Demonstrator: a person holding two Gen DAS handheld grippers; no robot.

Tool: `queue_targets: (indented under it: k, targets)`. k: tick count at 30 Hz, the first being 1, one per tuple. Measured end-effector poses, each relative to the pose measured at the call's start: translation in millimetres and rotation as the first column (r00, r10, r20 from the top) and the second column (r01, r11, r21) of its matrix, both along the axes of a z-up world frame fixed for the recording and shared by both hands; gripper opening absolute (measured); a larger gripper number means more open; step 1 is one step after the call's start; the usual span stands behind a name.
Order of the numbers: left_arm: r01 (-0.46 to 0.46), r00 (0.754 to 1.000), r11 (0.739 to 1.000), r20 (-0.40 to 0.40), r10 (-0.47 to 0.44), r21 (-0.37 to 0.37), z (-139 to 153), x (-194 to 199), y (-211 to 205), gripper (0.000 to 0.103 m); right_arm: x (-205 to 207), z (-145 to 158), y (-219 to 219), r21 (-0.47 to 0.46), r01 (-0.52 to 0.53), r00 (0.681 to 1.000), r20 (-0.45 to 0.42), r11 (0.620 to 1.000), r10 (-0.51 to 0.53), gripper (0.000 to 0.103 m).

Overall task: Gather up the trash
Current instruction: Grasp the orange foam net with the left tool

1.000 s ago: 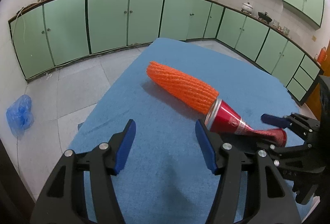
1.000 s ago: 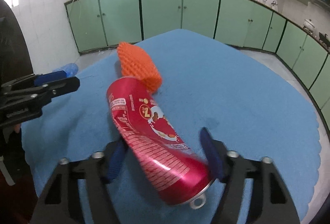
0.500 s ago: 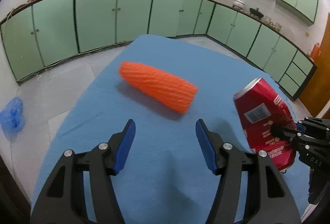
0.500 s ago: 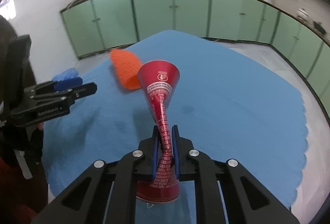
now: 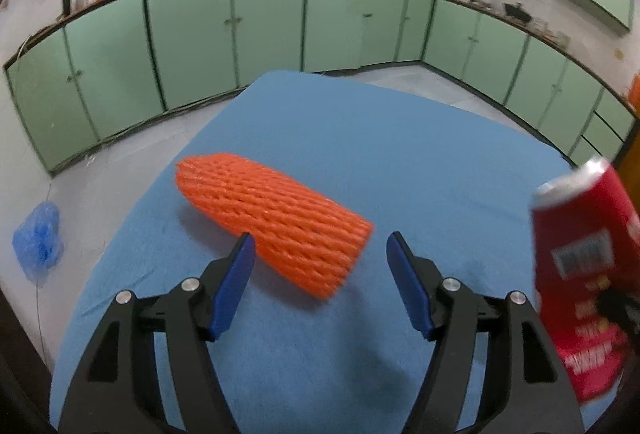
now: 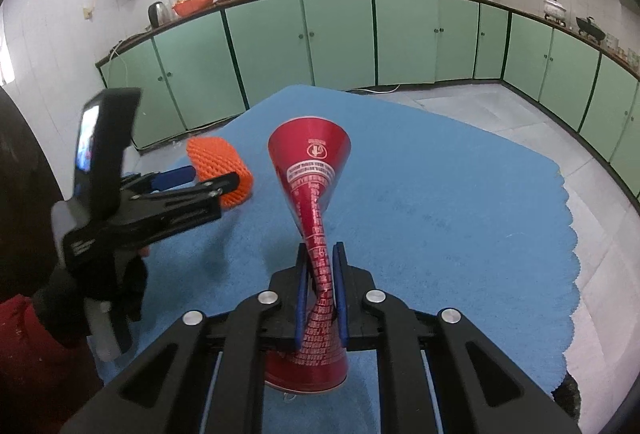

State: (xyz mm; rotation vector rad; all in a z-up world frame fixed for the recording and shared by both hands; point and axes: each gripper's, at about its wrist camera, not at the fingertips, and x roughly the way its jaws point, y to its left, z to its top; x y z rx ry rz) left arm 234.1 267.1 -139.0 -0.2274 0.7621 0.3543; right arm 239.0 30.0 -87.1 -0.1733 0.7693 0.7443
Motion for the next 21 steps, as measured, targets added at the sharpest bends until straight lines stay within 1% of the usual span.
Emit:
queue_targets:
  k: [2, 4, 5, 7, 8, 10, 13, 18, 21]
  targets:
    - [-0.012, 1.000, 1.000, -0.012, 0.012, -0.015, -2, 3, 4, 0.063, 2, -1, -2, 0.007, 0.003, 1.000, -0.005, 1.000, -0.003, 0.012]
    - [-0.017, 1.000, 0.999, -0.021, 0.016, -0.041, -5, 6, 7, 0.051, 3, -3, -4, 0.010, 0.008, 1.000, -0.009, 1.000, -0.007, 0.012]
    - [-0.020, 1.000, 0.998, -0.025, 0.018, -0.056, -7, 6, 9, 0.040, 4, -4, -4, 0.008, 0.009, 1.000, -0.011, 1.000, -0.009, 0.012]
    - [-0.020, 1.000, 0.995, -0.026, 0.017, -0.099, -10, 6, 13, 0.023, 3, -6, -4, 0.007, 0.010, 1.000, -0.013, 1.000, -0.009, 0.012]
    - [-0.019, 0.999, 0.993, -0.028, 0.016, -0.113, -12, 6, 14, 0.013, 3, -6, -5, 0.007, 0.010, 1.000, -0.015, 1.000, -0.010, 0.012]
    - [-0.026, 1.000, 0.992, -0.021, 0.023, -0.127, -13, 3, 18, 0.010, 2, -6, -5, 0.011, 0.009, 1.000, -0.015, 1.000, -0.009, 0.011]
    - [-0.031, 0.999, 0.991, 0.004, 0.032, -0.126, -10, -4, 20, 0.009, 2, -3, -7, 0.025, 0.023, 1.000, -0.011, 0.999, -0.022, 0.011]
    - [-0.018, 0.998, 0.993, 0.060, 0.025, -0.114, 8, -19, 16, 0.008, 1, 8, -15, 0.058, 0.066, 0.998, 0.001, 0.996, -0.066, 0.011]
    - [0.011, 0.996, 0.996, 0.095, -0.002, -0.094, 22, -29, 8, 0.008, 0, 16, -23, 0.081, 0.087, 0.996, 0.006, 0.993, -0.087, 0.011]
